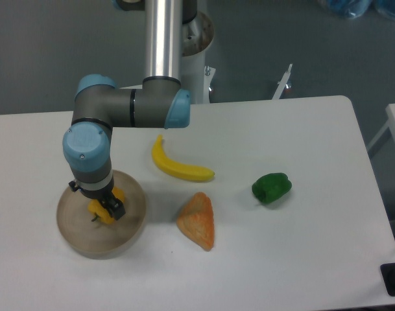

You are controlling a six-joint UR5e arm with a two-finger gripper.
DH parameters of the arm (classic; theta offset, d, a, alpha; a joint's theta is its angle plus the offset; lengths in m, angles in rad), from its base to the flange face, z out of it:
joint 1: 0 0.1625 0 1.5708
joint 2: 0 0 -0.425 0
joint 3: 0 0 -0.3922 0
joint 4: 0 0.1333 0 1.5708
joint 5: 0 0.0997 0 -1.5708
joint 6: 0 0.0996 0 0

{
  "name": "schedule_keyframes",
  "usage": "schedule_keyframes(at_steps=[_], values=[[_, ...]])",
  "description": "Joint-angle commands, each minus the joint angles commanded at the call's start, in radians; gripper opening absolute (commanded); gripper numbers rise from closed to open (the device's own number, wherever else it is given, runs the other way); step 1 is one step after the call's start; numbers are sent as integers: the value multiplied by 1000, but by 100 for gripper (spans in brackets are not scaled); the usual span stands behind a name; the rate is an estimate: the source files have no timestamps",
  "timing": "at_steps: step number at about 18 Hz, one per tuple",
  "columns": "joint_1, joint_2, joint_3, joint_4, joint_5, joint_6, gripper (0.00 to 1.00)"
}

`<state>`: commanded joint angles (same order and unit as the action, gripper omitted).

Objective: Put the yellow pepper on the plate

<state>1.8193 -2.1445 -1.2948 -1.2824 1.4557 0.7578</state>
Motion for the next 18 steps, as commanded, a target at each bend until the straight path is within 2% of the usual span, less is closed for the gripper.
schedule_keyframes(at_steps=[2,7,9,11,13,15,18], values=[[5,8,11,0,12,0,100],[60,72,25,-2,187,35,100],[125,110,20,-12,183,179,100],[169,135,8,-21,184,265,100],[222,143,14,-78,176,305,100],[273,149,22,-144,166,404,100],[343,158,20,-189,169,543,100]])
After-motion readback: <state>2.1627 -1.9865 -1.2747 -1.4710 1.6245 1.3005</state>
